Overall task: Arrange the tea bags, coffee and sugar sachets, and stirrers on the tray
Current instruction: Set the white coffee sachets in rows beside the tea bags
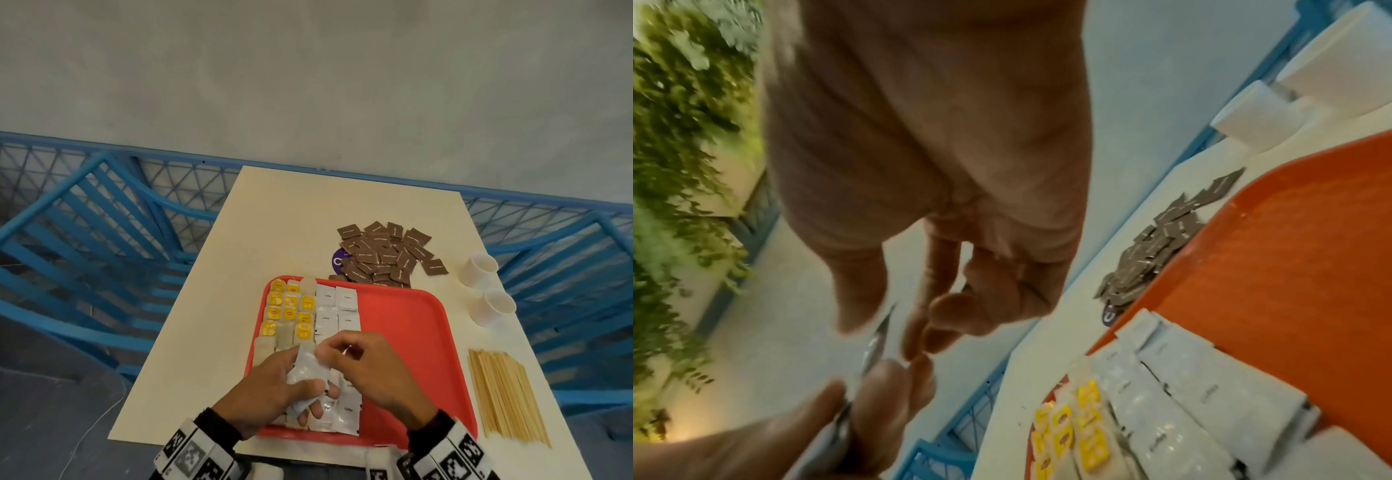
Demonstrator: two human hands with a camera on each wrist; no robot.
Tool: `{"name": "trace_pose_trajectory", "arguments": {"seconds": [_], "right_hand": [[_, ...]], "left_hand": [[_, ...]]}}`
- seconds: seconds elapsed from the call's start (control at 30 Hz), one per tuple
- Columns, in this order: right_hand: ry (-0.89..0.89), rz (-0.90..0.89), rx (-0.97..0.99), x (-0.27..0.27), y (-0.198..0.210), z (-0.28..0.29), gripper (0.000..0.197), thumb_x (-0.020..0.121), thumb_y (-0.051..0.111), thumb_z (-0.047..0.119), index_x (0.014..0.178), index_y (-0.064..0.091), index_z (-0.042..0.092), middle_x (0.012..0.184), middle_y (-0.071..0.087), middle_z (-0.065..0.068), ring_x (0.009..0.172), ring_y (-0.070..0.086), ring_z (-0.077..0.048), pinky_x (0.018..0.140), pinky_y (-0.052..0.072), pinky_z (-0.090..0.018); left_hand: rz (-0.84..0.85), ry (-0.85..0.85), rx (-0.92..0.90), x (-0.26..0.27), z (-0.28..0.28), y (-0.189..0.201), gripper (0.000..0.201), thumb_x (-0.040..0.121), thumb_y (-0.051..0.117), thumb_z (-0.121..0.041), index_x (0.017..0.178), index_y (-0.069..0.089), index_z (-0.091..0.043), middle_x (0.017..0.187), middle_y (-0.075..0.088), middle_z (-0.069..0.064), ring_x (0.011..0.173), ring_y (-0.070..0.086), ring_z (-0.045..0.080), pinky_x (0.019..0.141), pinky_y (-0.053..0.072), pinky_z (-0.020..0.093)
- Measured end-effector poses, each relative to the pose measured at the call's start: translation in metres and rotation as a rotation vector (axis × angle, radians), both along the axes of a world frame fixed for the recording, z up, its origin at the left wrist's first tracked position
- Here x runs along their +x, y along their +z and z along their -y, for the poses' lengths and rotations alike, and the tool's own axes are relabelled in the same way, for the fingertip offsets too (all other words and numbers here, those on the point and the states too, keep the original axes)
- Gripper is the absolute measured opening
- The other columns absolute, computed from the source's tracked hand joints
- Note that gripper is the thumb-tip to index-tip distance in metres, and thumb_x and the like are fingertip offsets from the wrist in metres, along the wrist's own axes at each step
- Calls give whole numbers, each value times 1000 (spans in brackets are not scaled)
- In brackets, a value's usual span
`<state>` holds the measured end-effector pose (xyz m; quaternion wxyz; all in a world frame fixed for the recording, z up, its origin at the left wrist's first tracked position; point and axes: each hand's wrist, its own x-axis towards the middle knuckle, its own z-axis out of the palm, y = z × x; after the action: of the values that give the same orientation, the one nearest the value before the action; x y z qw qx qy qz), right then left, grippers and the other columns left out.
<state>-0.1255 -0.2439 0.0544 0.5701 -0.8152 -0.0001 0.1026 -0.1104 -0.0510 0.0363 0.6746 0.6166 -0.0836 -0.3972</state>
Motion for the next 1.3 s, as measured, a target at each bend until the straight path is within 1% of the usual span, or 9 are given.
{"name": "trace_pose_trajectory", "arguments": {"seconds": [0.2, 0.3, 0.43, 0.6, 0.73, 0.87, 1.07, 1.2, 1.3], "right_hand": [[-367, -33, 215, 3, 0, 27, 12, 89, 72, 19, 82, 76, 10, 61, 62, -1, 55, 51, -10, 52, 41, -23], [-436, -91, 365, -4, -4, 25, 12, 90, 71, 16, 89, 73, 4, 66, 67, -13, 56, 57, -16, 55, 49, -24], [-450, -138, 471, -13, -10, 19, 18, 91, 69, 16, 94, 69, -2, 73, 70, -18, 58, 61, -14, 58, 52, -22], [-324, -18, 231, -16, -5, 33, 10, 90, 72, 23, 96, 75, 16, 73, 66, 3, 61, 54, -5, 58, 44, -18], [-212, 7, 89, -11, 0, 37, 11, 85, 77, 20, 83, 77, 9, 71, 72, -8, 62, 56, -7, 60, 45, -18], [-175, -32, 81, -7, 2, 45, 9, 83, 78, 14, 82, 76, 6, 59, 66, 9, 52, 51, 3, 55, 39, -11], [-302, -168, -40, -12, -47, 56, 11, 85, 78, 17, 75, 74, 13, 54, 59, 11, 51, 49, -2, 55, 42, -17], [-393, -393, 27, -25, -93, 57, 16, 92, 69, 16, 78, 73, 9, 56, 62, 3, 50, 51, -6, 51, 44, -16], [-444, -471, 131, -26, -107, 51, 10, 90, 70, 8, 86, 70, -1, 58, 63, -5, 47, 52, -9, 49, 46, -20]], "left_hand": [[124, 70, 46, -1, 13, 4, 36, 90, 70, -31, 113, 61, -5, 102, 75, 15, 66, 59, 18, 55, 47, 29], [135, 213, 49, -1, 25, 11, 40, 82, 78, -40, 93, 67, -3, 80, 73, 12, 56, 54, 16, 52, 43, 27], [192, 366, 97, 2, 42, 14, 27, 84, 75, -31, 72, 62, -10, 57, 58, 9, 50, 50, 17, 50, 41, 27], [266, 177, 278, 10, 35, 16, 26, 88, 74, -27, 69, 64, -12, 55, 62, 2, 50, 55, 16, 49, 44, 25], [501, 203, 441, 28, 39, 23, 21, 88, 73, -28, 71, 70, -16, 55, 66, -4, 49, 58, 8, 51, 45, 20], [606, 157, 405, 42, 49, 26, 16, 86, 74, -21, 73, 72, -12, 53, 61, -9, 49, 56, 8, 50, 43, 20], [563, 273, 455, 40, 37, -1, 15, 86, 74, -21, 72, 72, -23, 70, 71, -8, 62, 65, 8, 60, 51, 23], [617, 97, 668, 22, 31, -45, 6, 83, 76, -26, 81, 71, -23, 90, 70, -11, 84, 62, 5, 73, 44, 21], [683, -3, 779, 15, 36, -77, 20, 83, 75, -34, 102, 69, -29, 104, 59, -8, 97, 56, 10, 88, 43, 25]]}}
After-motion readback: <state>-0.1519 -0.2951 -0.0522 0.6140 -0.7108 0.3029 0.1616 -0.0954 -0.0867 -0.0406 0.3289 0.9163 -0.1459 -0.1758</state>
